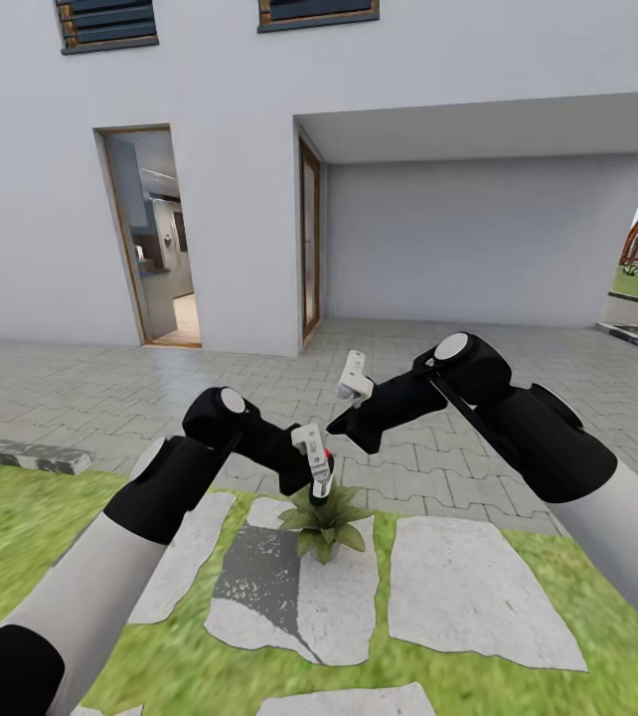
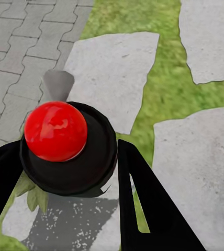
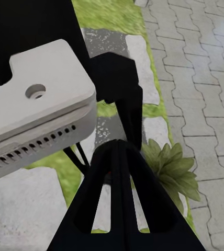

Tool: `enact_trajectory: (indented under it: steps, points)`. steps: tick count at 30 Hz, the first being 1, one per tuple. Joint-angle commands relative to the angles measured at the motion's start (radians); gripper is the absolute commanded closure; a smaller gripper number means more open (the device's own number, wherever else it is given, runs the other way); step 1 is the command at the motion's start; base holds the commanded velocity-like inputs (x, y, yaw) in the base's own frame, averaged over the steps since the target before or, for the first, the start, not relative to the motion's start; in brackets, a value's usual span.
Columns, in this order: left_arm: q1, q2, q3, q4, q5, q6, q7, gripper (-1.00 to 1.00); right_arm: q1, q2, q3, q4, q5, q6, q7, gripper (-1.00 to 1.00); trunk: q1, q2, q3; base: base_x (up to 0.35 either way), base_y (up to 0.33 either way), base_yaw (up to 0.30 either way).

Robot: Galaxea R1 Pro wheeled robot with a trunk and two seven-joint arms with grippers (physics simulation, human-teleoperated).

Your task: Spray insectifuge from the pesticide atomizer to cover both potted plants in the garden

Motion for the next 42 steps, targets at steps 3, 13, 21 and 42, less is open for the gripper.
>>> enact_trajectory:
  steps: [3, 13, 21, 42]
  points:
    - [-0.006, 0.001, 0.000, -0.001, -0.006, 0.011, -0.007, 1.00, -0.001, -0.004, 0.000, -0.001, 0.007, 0.005, 0.007, 1.00, 0.000, -0.001, -0.001, 0.000, 0.000, 0.000]
    - [-0.011, -0.001, 0.001, -0.001, -0.006, 0.012, -0.007, 1.00, -0.003, -0.024, -0.002, -0.001, 0.007, 0.005, 0.007, 1.00, 0.000, -0.001, -0.001, 0.000, 0.000, 0.000]
    - [-0.018, -0.002, 0.001, -0.001, -0.006, 0.012, -0.007, 1.00, -0.003, -0.025, -0.003, -0.001, 0.007, 0.005, 0.007, 1.00, 0.000, -0.001, -0.001, 0.000, 0.000, 0.000]
    - [-0.038, -0.026, 0.003, -0.002, -0.005, 0.014, -0.007, 1.00, -0.003, -0.025, -0.003, -0.001, 0.007, 0.005, 0.007, 1.00, 0.000, -0.001, -0.001, 0.000, 0.000, 0.000]
